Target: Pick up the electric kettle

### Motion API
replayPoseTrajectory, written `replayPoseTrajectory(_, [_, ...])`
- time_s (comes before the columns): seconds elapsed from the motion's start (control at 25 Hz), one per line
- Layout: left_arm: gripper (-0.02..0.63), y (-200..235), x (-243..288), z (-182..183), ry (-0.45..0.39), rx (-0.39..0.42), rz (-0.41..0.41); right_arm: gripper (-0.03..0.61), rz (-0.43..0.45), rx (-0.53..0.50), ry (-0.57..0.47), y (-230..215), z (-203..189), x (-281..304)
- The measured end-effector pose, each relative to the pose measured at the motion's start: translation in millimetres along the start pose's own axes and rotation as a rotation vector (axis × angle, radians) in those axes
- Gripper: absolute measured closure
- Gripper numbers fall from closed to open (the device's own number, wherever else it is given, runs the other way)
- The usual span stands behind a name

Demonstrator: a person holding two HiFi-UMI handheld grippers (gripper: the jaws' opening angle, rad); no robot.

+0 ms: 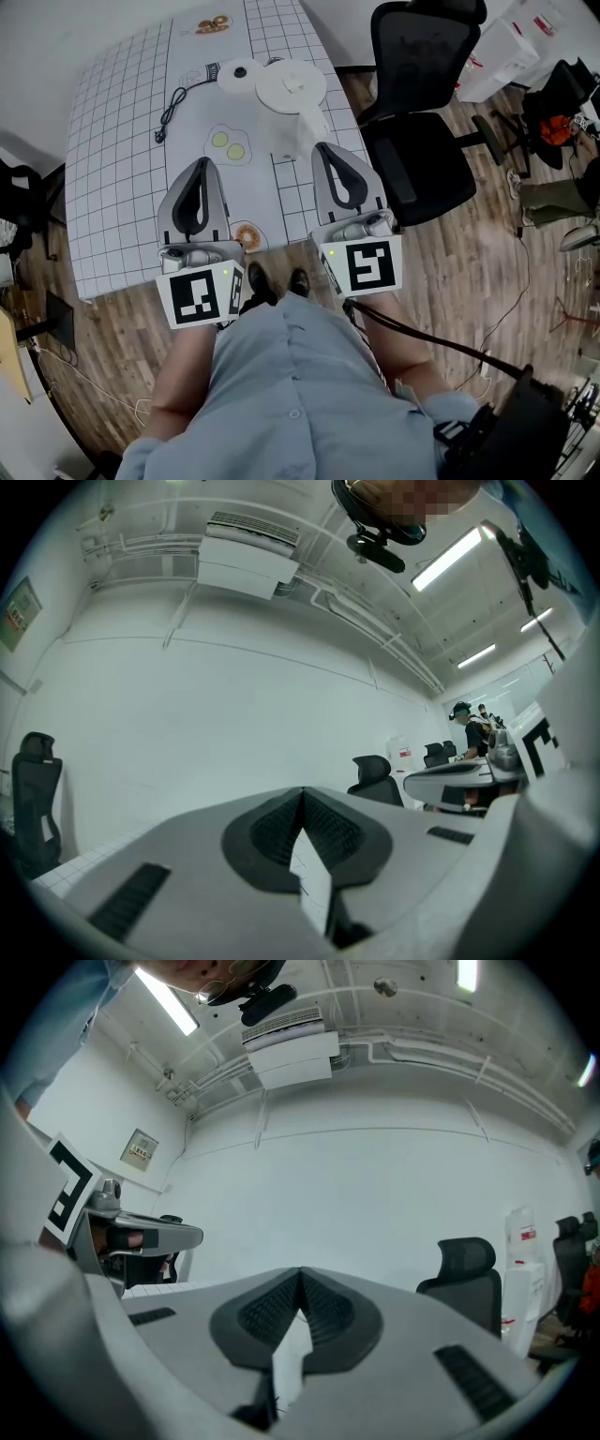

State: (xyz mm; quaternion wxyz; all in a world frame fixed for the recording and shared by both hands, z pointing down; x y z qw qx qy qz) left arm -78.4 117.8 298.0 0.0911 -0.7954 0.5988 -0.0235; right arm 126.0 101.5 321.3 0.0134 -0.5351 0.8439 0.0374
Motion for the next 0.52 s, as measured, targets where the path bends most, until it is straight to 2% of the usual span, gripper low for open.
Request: replayPoseTrajectory(0.52, [0.614,16.9,2.4,-4.8,-0.007,-0.013,-0.012,0.578,-0.024,-0.010,-0.006,11.6,2.3,9.9])
Point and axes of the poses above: the fingertips, and each gripper's own axes: x forward along the fingers, y to its left, z out of its top, the point moved 9 cm from there along -x, backward along the fingers, and after that the axes turned 2 degrees about x, right-handed, at the moved point
